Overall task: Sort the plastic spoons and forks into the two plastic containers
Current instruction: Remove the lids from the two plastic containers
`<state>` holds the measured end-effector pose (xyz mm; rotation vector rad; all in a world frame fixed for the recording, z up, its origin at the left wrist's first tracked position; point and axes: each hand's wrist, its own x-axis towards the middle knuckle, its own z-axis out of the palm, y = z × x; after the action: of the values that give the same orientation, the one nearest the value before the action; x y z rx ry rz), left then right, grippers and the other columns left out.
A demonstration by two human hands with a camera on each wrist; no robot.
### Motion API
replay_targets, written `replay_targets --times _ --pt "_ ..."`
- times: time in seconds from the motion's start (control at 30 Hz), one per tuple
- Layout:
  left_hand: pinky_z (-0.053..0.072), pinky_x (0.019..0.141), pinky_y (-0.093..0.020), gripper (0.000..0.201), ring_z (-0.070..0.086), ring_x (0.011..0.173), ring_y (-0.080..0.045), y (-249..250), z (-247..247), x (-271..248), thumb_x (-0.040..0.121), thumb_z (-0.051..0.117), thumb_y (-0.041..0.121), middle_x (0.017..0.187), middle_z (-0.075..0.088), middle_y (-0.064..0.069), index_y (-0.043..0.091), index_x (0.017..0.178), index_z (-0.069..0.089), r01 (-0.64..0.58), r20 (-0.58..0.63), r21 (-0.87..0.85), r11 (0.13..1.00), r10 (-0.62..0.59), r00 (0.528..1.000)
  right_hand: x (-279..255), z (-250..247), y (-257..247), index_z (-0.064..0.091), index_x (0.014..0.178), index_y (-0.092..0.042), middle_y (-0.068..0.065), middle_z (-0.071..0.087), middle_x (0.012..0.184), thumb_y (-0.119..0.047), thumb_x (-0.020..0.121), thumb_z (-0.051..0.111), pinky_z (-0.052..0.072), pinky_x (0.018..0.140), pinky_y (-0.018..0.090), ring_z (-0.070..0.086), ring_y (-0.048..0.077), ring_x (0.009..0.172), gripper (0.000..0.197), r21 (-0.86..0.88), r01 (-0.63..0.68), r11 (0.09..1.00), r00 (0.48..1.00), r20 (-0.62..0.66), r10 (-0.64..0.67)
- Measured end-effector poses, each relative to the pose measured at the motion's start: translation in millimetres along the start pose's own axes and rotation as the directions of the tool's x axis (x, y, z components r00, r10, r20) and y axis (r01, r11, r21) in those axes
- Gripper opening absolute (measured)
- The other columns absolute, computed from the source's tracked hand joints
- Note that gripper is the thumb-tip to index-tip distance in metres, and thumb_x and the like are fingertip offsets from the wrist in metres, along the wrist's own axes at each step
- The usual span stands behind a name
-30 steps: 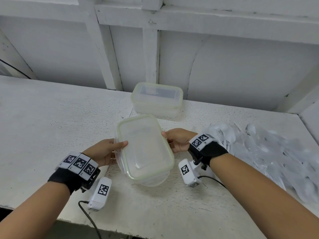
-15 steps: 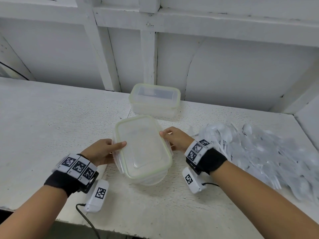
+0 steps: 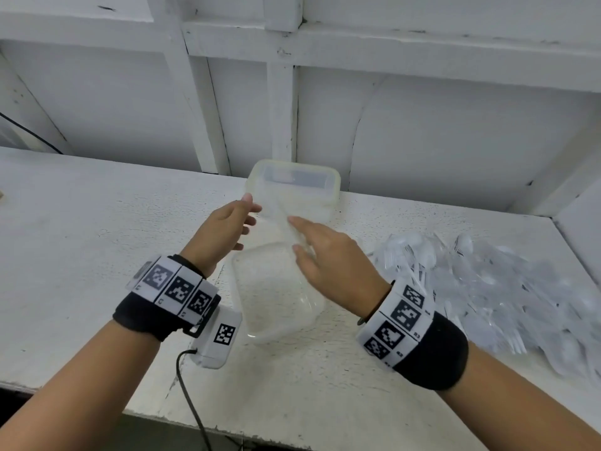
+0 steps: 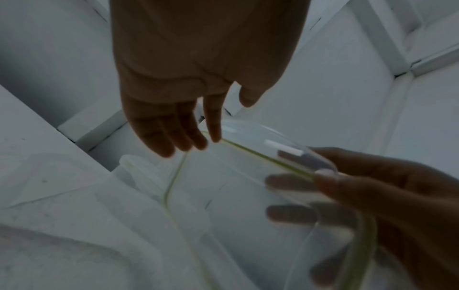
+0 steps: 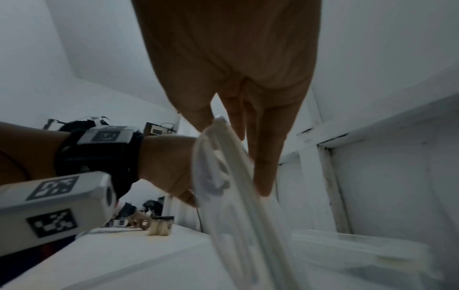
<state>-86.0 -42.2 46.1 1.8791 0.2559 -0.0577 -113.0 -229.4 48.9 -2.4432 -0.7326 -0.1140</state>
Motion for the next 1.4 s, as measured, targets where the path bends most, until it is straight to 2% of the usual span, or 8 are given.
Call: replay_targets --times 0.17,0.4,0.57,0.67,0.83,1.07,1.23,1.4 --pt "0.049 0.088 -0.045 0.054 0.049 0.115 -0.034 -41.1 -3.3 12.8 0.092 0.055 0.031 0.141 0.033 -0.017 0.012 0.137 0.032 0.321 -0.173 0.216 0.922 -0.287 0.942 -2.6 -9.8 36.4 0.046 0.137 -0.008 0.014 0.066 0.111 -0.011 0.097 0.044 0.042 0.075 0.022 0.060 0.020 0.085 0.040 0.168 -0.175 0.970 0.955 -0.211 0.209" --pt "0.053 0.068 -0.041 0.031 0.060 0.089 -0.031 -61.7 -11.9 7.4 0.093 0.046 0.001 0.114 0.056 -0.018 0.000 0.123 0.043 0.447 0.026 -0.066 0.892 -0.446 0.894 -16.8 -0.1 67.9 0.046 0.136 -0.017 -0.004 0.060 0.117 -0.017 0.099 0.043 0.047 0.061 0.006 0.065 0.007 0.088 0.037 0.532 -0.386 0.754 0.845 -0.124 0.520" --pt "0.055 0.052 -0.033 0.008 0.056 0.070 -0.024 -36.4 -22.4 -2.5 0.095 0.043 0.000 0.084 0.054 -0.010 0.002 0.099 0.050 0.396 0.025 -0.170 0.902 -0.398 0.917 -22.6 19.0 68.5 0.045 0.136 -0.018 0.000 0.061 0.122 -0.015 0.099 0.043 0.057 0.072 0.051 0.067 0.014 0.094 0.038 0.733 -0.438 0.520 0.785 0.030 0.619" --pt "0.054 0.053 -0.035 0.013 0.057 0.071 -0.025 -31.6 -17.4 -1.7 0.095 0.043 -0.001 0.084 0.056 -0.010 0.003 0.090 0.054 0.393 0.056 -0.194 0.899 -0.390 0.919 -23.9 34.6 66.4 0.048 0.131 -0.020 0.000 0.063 0.117 -0.016 0.099 0.042 0.057 0.072 0.048 0.069 0.015 0.090 0.033 0.776 -0.502 0.381 0.735 0.151 0.661" --pt "0.056 0.045 -0.032 0.023 0.060 0.074 -0.027 -39.4 0.2 6.4 0.094 0.045 -0.001 0.093 0.058 -0.013 -0.003 0.117 0.049 0.415 0.089 -0.242 0.877 -0.405 0.910 -15.6 47.1 72.7 0.060 0.107 -0.010 0.013 0.067 0.104 -0.037 0.101 0.031 0.049 0.093 0.047 0.063 0.029 0.100 0.040 0.780 -0.610 0.142 0.614 0.351 0.707" --pt "0.055 0.043 -0.034 0.037 0.060 0.078 -0.030 -56.2 12.5 21.2 0.092 0.047 0.000 0.107 0.054 -0.018 -0.003 0.129 0.042 0.447 0.092 -0.239 0.862 -0.438 0.894 -12.6 47.4 86.9 0.054 0.110 0.010 0.030 0.060 0.111 -0.035 0.092 0.037 0.044 0.097 0.055 0.060 0.040 0.101 0.051 0.592 -0.728 0.346 0.610 0.328 0.721" --pt "0.055 0.049 -0.035 0.050 0.055 0.102 -0.035 -56.9 8.3 28.5 0.092 0.057 0.024 0.129 0.044 -0.023 0.005 0.134 0.037 0.475 0.105 -0.111 0.873 -0.465 0.879 -16.6 29.8 80.8 0.050 0.113 0.017 0.032 0.059 0.113 -0.026 0.097 0.041 0.042 0.098 0.054 0.056 0.044 0.109 0.047 0.494 -0.731 0.471 0.649 0.288 0.704" --pt "0.048 0.075 -0.038 0.052 0.049 0.103 -0.030 -46.3 2.7 45.8 0.094 0.038 0.053 0.113 0.047 -0.011 0.006 0.116 0.046 0.369 -0.004 0.199 0.908 -0.375 0.927 -31.0 10.8 75.7 0.063 0.108 0.000 0.010 0.063 0.089 -0.012 0.096 0.042 0.053 0.086 0.040 0.058 0.020 0.082 0.027 0.397 -0.717 0.574 0.684 0.237 0.690"
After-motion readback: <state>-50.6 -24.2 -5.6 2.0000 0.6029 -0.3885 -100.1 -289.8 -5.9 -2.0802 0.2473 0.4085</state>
